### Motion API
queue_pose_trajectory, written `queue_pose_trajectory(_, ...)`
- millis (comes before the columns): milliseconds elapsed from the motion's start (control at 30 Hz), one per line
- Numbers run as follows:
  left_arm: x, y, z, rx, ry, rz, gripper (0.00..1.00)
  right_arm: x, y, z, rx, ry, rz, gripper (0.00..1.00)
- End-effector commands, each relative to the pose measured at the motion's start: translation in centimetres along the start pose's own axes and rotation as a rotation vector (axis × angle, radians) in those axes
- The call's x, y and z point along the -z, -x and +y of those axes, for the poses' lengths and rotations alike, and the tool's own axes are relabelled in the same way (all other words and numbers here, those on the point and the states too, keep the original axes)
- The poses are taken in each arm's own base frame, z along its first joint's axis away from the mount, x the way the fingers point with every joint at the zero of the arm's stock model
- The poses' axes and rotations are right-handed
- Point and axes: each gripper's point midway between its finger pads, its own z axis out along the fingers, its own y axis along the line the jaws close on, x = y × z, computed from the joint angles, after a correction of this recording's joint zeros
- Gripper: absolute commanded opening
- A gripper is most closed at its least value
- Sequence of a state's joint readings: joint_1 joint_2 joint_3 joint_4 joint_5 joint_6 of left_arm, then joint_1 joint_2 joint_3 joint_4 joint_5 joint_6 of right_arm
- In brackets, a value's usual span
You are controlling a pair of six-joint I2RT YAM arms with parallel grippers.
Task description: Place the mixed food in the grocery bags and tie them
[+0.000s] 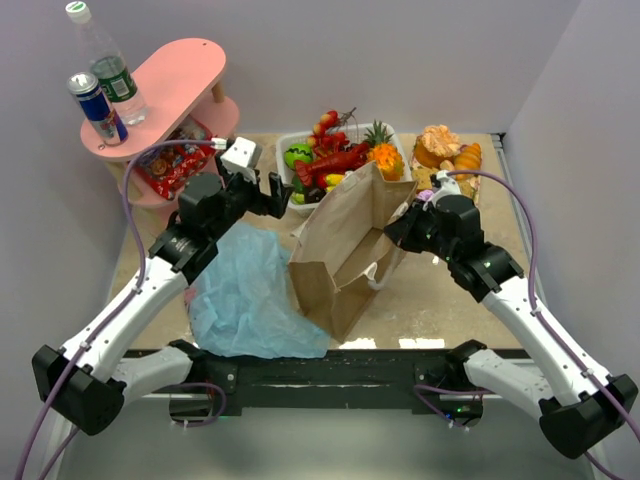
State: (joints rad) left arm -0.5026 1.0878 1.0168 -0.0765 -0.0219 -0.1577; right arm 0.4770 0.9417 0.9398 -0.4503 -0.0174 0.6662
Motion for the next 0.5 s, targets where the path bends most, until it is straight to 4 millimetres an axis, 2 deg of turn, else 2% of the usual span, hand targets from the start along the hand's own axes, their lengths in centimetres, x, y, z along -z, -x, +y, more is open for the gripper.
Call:
queue_pose_trajectory(0, 0.8, 6.2, -4.7, -0.087, -0.250, -0.180, 0.96, -0.1, 0.4, -0.3, 0.048, -0.002, -0.026, 0.10)
queue_pose_trajectory(33, -0.9, 4.1, -4.8, -0.079, -0.257, -0.093, 0.96, 0.1, 0.5, -0.2, 0.051, 0.001, -0.030, 0.10)
queue_pose_trajectory(133, -3.6, 0.1, -5.2, -0.106, -0.246, 0.081, 0.96, 0.2, 0.5, -0.3, 0.063, 0.004, -0.035, 0.11)
queue_pose_trajectory(367, -6.7, -3.9, -6.5, -0.123, -0.282, 0.241, 1.00, 0.6, 0.6, -0.9, 0.086, -0.020, -0.050, 0.11)
queue_pose_trajectory(433, -7.1, -6.5, -7.1, -0.119, -0.319, 0.341, 1.00, 0.6, 0.8, -1.0, 0.091, -0.024, -0.056, 0.12)
queue_pose_trajectory(467, -6.9, -7.1, -7.9, -0.097, -0.362, 0.359, 1.00, 0.6, 0.9, -1.1, 0.100, -0.029, -0.058, 0.12)
